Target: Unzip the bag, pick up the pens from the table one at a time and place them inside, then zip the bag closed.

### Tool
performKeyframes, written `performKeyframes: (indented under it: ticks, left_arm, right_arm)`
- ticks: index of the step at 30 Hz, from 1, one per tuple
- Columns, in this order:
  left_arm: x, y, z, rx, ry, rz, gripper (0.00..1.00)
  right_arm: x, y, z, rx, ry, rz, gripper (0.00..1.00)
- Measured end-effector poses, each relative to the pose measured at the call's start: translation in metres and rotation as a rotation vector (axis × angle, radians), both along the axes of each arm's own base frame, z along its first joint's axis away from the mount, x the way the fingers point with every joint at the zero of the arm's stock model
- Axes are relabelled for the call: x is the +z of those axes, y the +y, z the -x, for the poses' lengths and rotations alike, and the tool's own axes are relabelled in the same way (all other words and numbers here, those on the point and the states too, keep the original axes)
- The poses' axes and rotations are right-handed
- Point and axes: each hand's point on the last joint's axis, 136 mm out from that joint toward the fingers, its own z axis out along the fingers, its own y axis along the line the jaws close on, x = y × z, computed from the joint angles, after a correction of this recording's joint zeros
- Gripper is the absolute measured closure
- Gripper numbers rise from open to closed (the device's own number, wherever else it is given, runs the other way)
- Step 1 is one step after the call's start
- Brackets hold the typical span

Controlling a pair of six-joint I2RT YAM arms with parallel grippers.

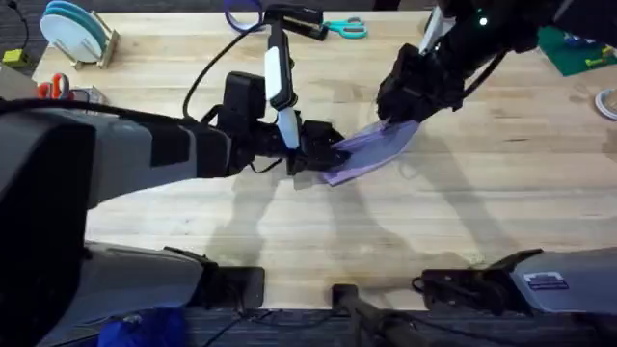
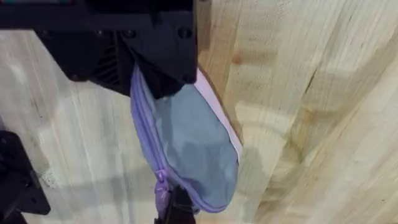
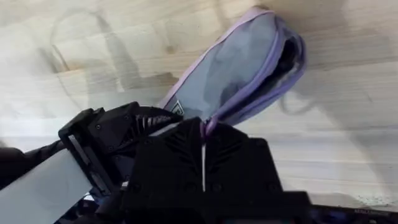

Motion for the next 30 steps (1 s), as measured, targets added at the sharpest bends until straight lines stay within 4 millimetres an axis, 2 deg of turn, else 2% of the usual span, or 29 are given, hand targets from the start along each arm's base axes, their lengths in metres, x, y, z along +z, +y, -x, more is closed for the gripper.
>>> performKeyframes:
  ticks: [6,12,18,30]
  left_arm:
    - [0.000,0.000,0.000,0.000,0.000,0.000,0.958]
    - [0.000,-0.001,0.001,-0.004,0.000,0.002,0.958]
    - [0.001,-0.002,0.002,-0.009,0.000,0.003,0.958]
    - [0.000,-0.002,0.001,-0.007,-0.001,0.000,0.958]
  right_arm:
    - [-0.001,-0.002,0.002,0.010,0.005,0.010,0.969]
    - [-0.006,-0.020,0.013,0.039,0.033,0.114,0.968]
    - [-0.008,-0.036,0.013,0.072,0.027,0.193,0.969]
    - [-0.007,-0.101,-0.010,-0.004,-0.017,0.331,0.968]
